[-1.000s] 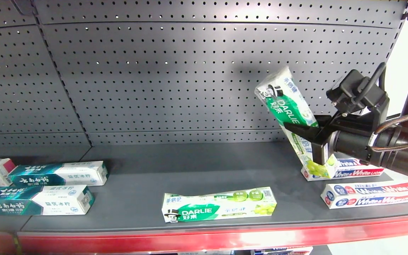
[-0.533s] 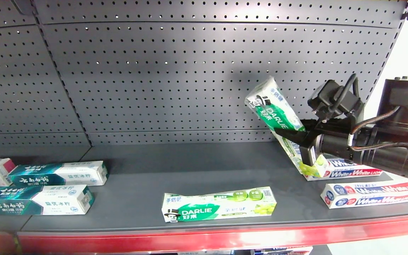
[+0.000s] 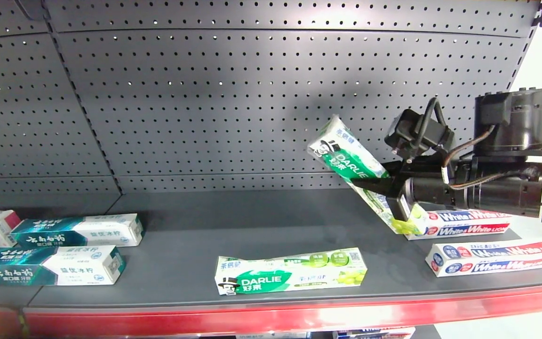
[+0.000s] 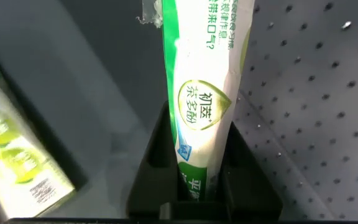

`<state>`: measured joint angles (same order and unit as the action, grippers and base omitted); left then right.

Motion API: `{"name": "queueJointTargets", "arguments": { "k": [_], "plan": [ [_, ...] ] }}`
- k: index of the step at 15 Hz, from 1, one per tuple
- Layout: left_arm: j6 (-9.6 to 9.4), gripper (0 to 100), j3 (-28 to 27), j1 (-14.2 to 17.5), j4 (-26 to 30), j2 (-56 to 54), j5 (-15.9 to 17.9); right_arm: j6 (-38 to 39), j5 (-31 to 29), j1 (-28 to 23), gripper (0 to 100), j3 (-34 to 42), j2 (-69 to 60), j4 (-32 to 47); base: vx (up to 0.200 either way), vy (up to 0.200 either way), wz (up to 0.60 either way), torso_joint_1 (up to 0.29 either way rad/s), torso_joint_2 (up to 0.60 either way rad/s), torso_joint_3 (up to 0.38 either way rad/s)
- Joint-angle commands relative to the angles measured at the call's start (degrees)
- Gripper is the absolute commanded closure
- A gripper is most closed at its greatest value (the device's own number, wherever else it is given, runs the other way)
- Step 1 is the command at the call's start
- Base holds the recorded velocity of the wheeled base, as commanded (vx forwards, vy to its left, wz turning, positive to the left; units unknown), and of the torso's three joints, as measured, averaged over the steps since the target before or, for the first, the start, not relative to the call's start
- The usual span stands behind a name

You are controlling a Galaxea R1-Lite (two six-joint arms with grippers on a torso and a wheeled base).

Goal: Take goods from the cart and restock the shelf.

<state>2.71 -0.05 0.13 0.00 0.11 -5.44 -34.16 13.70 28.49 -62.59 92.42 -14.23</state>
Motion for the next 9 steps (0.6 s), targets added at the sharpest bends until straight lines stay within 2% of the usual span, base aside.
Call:
{"name": "queueJointTargets", "arguments": {
  "k": [1, 3, 7, 9],
  "plan": [
    [0.02, 0, -0.04, 0.04, 0.0, -0.02, -0.01, -1.7, 0.62, 0.25, 100, -5.97, 3.12, 5.26, 0.0, 0.0, 0.0, 0.0, 0.0, 0.0],
    [0.02, 0, 0.05, 0.04, 0.0, -0.02, -0.01, -4.43, 2.65, 0.34, 100, -8.96, 4.17, 9.74, 0.0, 0.0, 0.0, 0.0, 0.0, 0.0],
    [0.02, 0, -0.04, 0.04, 0.0, -0.02, -0.01, -5.74, 2.73, 0.34, 100, -11.15, 6.28, 12.91, 0.0, 0.0, 0.0, 0.0, 0.0, 0.0],
    [-0.07, 0, -0.04, 0.04, 0.0, -0.02, -0.01, -9.17, 3.26, 0.34, 100, -13.79, 7.51, 17.04, 0.0, 0.0, 0.0, 0.0, 0.0, 0.0]
  ]
}}
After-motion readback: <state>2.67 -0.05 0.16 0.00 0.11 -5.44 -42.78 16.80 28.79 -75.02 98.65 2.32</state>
